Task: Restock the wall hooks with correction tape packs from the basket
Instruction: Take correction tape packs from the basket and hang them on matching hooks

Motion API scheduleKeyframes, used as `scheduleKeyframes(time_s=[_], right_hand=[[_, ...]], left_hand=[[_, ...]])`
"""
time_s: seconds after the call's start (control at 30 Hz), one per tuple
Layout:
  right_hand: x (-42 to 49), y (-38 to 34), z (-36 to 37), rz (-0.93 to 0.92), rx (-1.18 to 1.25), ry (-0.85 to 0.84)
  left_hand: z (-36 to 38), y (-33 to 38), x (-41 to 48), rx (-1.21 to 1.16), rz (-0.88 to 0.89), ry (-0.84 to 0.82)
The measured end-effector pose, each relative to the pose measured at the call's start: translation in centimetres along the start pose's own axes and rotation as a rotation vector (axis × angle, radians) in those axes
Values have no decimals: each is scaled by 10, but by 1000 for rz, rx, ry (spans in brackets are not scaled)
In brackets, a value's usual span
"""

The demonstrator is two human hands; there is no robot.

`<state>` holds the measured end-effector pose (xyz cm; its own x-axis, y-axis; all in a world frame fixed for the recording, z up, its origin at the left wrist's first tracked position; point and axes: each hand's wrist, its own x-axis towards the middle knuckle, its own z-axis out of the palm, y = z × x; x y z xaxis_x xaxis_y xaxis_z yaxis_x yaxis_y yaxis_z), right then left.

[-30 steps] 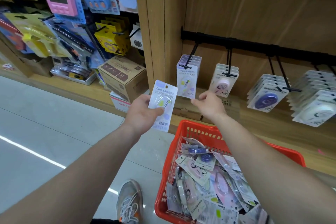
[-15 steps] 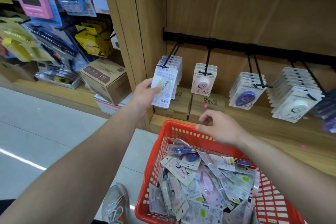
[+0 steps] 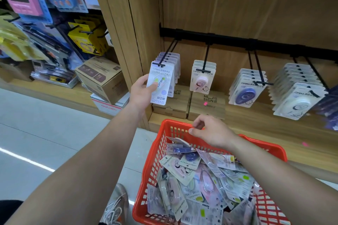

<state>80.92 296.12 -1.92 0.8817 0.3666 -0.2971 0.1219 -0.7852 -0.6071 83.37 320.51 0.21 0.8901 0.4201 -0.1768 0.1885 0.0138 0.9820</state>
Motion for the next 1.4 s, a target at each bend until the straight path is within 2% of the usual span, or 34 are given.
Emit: scheduleKeyframes(time_s=[0.3, 0.43, 0.57, 0.67, 0.77, 0.9, 1.0, 1.1, 1.17, 1.3, 1.4], right_hand=[[3, 20, 15, 59, -54, -37], [-2, 32, 22, 68, -105, -54], [-16, 51, 31, 104, -126, -70], [-28, 71, 45, 171, -19, -67], [-45, 95, 67, 236, 84, -41], [-51, 110, 100, 245, 67, -39], [-44, 112, 116, 233, 27, 59], [-35, 116, 122, 279, 113, 140], [-32, 123, 125, 324, 145, 128], [-30, 144, 133, 338, 13, 11], [-27, 153, 138, 350, 18, 75]], left_hand=[[4, 8, 22, 304, 92, 10], [-1, -3, -2, 485, 15, 43], [-1, -38, -52, 633, -38, -122], [2, -70, -90, 732, -41, -262], [3, -104, -122, 850, -10, -346], [6, -139, -139, 964, -9, -465], [11, -158, -137, 980, -38, -510], [21, -174, -129, 999, -48, -516], [30, -183, -124, 987, -62, -512], [52, -203, -120, 1028, -48, -553], [65, -214, -122, 1105, -54, -606]])
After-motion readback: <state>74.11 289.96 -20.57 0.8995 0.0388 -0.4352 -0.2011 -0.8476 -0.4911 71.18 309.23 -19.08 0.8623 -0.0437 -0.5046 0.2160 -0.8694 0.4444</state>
